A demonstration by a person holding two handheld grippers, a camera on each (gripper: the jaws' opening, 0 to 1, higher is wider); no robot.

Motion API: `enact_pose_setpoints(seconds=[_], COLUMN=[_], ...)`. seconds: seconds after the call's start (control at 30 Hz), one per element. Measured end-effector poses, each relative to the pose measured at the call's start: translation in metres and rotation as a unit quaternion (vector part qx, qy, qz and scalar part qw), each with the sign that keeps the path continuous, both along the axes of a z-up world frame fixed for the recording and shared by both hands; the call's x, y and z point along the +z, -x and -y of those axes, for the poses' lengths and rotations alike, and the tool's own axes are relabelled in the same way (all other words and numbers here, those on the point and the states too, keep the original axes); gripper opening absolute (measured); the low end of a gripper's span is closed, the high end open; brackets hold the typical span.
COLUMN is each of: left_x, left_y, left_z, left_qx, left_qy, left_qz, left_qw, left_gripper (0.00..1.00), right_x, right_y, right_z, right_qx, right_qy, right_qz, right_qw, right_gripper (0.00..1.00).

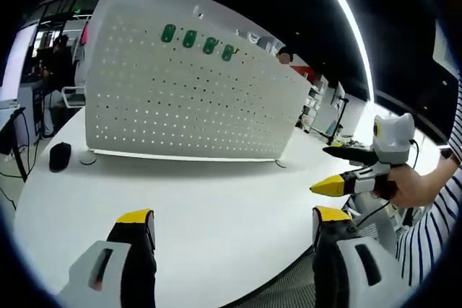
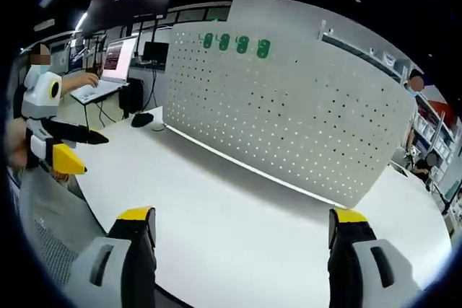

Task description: Insert the hook assembly into the mounting plate slot until the hook locks in place.

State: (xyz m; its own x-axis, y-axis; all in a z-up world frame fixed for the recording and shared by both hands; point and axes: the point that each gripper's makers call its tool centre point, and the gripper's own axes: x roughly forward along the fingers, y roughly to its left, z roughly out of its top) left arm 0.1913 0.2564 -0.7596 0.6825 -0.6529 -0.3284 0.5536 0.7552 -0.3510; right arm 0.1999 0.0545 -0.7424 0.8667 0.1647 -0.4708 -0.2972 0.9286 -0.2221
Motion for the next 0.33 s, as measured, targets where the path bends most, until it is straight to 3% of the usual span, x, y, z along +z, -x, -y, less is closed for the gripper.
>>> enact_pose_setpoints(seconds=[0.17,0.33], left_x=[-0.0001,0.0002], left_y=[0.0006,0.0011], left_z=[0.0002,0.0004], left_qx=[-0.001,-0.001], left_qy=[-0.001,-0.001], left_qz=[0.000,0.001], left_qw=[1.0000,1.0000], left_gripper=[0.92,0.92], right_x=[-0.0092,-0.0051], right_y=[0.0069,0.0080], right_z=[-0.0048,-0.0066], right_qx=[0.008,0.012], right_qy=[0.004,0.001], right_qz=[-0.020,-0.013], right_qw=[0.9998,0.9999], right_gripper=[1.00,1.00])
